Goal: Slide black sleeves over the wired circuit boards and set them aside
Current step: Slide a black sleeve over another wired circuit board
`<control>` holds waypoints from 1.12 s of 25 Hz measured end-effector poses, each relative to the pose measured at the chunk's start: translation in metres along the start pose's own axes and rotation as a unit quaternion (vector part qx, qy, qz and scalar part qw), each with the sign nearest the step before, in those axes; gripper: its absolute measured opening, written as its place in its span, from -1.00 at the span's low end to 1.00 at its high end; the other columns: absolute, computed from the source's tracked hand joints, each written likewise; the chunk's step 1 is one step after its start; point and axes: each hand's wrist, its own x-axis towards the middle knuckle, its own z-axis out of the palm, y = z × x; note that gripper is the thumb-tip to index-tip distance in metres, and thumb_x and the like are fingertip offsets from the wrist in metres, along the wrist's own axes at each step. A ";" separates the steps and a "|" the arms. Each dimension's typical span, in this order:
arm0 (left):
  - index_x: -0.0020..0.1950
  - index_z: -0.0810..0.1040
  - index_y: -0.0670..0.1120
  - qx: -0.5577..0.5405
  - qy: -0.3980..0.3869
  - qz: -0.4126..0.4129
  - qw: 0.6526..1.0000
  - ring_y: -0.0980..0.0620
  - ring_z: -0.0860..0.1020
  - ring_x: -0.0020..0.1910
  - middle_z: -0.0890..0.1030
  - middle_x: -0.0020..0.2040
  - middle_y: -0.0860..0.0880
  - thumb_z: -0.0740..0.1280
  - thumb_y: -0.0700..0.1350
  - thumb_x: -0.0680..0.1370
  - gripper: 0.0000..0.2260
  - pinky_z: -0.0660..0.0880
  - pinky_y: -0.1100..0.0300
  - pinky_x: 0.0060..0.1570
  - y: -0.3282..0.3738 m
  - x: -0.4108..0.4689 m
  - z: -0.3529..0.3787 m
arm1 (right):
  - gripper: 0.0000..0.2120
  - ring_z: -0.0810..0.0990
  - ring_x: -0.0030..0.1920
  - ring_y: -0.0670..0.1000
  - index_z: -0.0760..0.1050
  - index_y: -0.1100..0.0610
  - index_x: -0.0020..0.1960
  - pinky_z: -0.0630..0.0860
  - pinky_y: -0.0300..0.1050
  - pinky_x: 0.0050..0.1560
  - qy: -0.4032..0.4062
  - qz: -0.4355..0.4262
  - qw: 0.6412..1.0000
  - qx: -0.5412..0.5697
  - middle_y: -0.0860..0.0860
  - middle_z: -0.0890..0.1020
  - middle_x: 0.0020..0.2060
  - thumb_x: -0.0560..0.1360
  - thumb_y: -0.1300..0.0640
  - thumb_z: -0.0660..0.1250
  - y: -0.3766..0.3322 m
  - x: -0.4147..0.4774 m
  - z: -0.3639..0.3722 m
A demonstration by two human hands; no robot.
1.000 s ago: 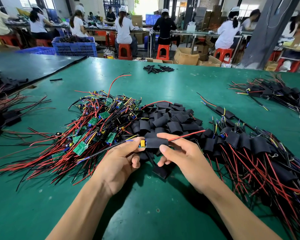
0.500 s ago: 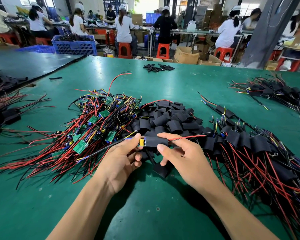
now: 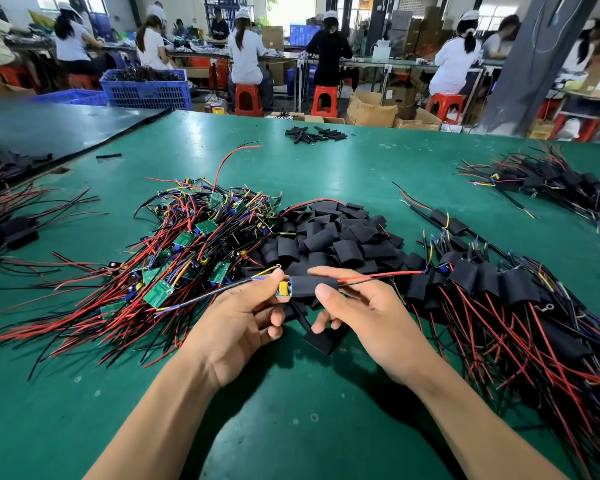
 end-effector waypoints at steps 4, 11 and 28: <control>-0.09 0.72 -0.08 0.012 0.008 -0.007 1.000 0.10 0.43 -0.47 0.56 -0.31 0.00 0.49 0.06 0.35 -0.75 0.39 0.28 -0.47 0.000 0.000 0.001 | -0.70 0.71 -0.19 0.00 0.59 -0.19 0.20 0.49 -0.28 -0.15 -0.005 0.006 1.000 0.001 0.05 0.71 -0.24 0.48 -0.17 0.38 -0.002 0.000 0.000; 0.14 0.66 -0.11 0.007 -0.030 -0.065 0.997 0.09 0.44 -0.46 0.62 -0.21 -0.02 0.47 0.15 0.37 -0.54 0.44 0.25 -0.43 0.000 -0.004 0.003 | -0.71 0.61 -0.35 -0.01 0.65 -0.06 0.12 0.47 -0.26 -0.26 0.008 0.020 0.997 0.069 0.01 0.72 -0.19 0.49 -0.17 0.38 -0.003 0.001 0.005; -0.33 0.63 -0.04 -0.004 0.032 0.029 0.999 0.05 0.42 -0.49 0.58 -0.27 -0.06 0.47 0.10 0.39 -0.76 0.42 0.26 -0.44 -0.014 -0.009 0.032 | -0.58 0.16 -0.58 -0.08 0.45 0.10 -0.26 0.12 -0.19 -0.46 0.114 0.226 0.914 0.316 0.00 0.40 -0.41 0.63 -0.15 0.17 -0.015 0.006 0.022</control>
